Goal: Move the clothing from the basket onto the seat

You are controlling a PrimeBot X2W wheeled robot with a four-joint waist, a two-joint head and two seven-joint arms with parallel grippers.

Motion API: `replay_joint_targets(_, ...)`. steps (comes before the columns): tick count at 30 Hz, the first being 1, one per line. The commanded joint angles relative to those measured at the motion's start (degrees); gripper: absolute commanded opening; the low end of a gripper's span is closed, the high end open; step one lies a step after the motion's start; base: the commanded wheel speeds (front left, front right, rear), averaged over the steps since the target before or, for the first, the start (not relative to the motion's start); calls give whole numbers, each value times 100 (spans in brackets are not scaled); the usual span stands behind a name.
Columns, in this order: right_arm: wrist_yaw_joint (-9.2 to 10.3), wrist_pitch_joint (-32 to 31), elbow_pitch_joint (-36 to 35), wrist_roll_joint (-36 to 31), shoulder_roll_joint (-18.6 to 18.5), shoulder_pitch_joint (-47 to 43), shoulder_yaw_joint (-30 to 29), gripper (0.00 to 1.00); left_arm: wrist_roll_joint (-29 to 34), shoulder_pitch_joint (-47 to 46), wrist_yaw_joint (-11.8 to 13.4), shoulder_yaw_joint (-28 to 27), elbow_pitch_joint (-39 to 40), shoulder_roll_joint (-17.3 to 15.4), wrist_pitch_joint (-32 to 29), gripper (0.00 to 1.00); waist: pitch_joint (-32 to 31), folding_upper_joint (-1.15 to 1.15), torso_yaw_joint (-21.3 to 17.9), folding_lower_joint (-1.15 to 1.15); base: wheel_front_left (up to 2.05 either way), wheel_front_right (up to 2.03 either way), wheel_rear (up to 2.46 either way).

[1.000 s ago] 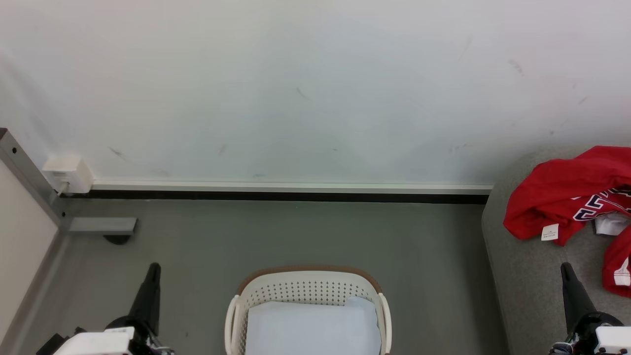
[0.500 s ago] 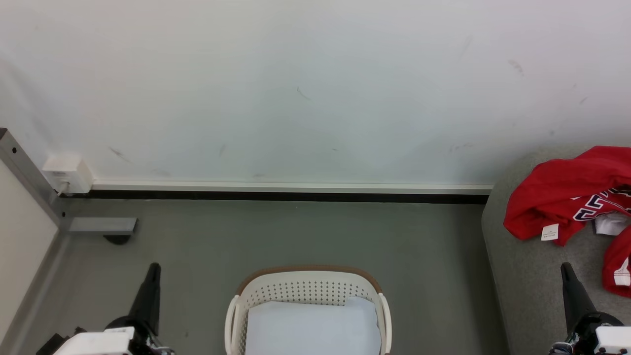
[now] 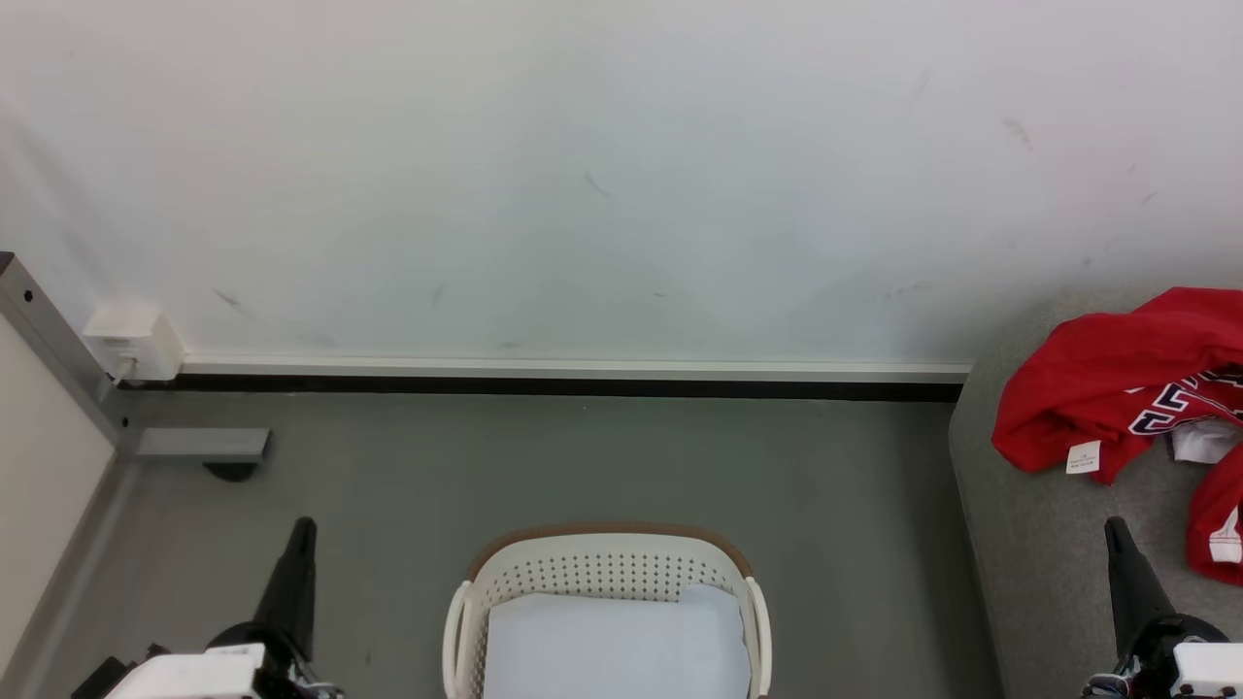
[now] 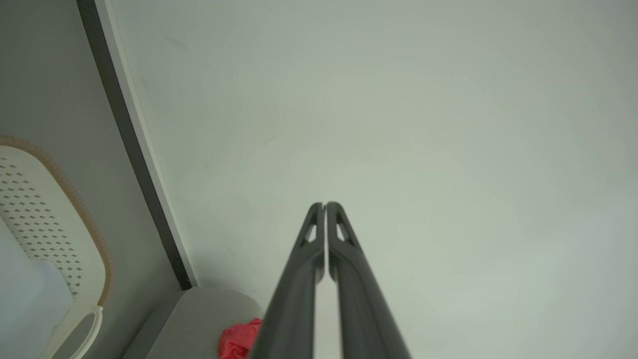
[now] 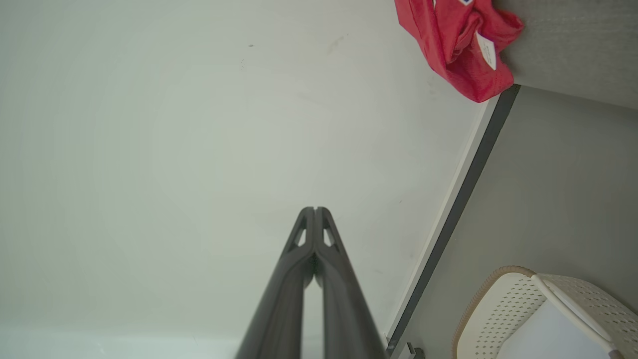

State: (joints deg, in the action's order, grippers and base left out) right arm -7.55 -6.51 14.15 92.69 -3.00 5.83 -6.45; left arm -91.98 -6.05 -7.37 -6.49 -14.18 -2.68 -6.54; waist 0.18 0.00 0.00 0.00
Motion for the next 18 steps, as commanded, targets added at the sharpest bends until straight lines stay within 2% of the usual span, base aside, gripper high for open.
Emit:
replay_joint_targets(1,12,-17,-26,-45,15,70,-26,0,-80,-40,-26,-12,20,-38,-21,0,0,0,0,0,0,0,0)
replay_joint_targets(18,12,-19,-26,-48,16,71,-29,0,-80,-40,-26,-12,21,-38,-20,0,0,0,0,0,0,0,0)
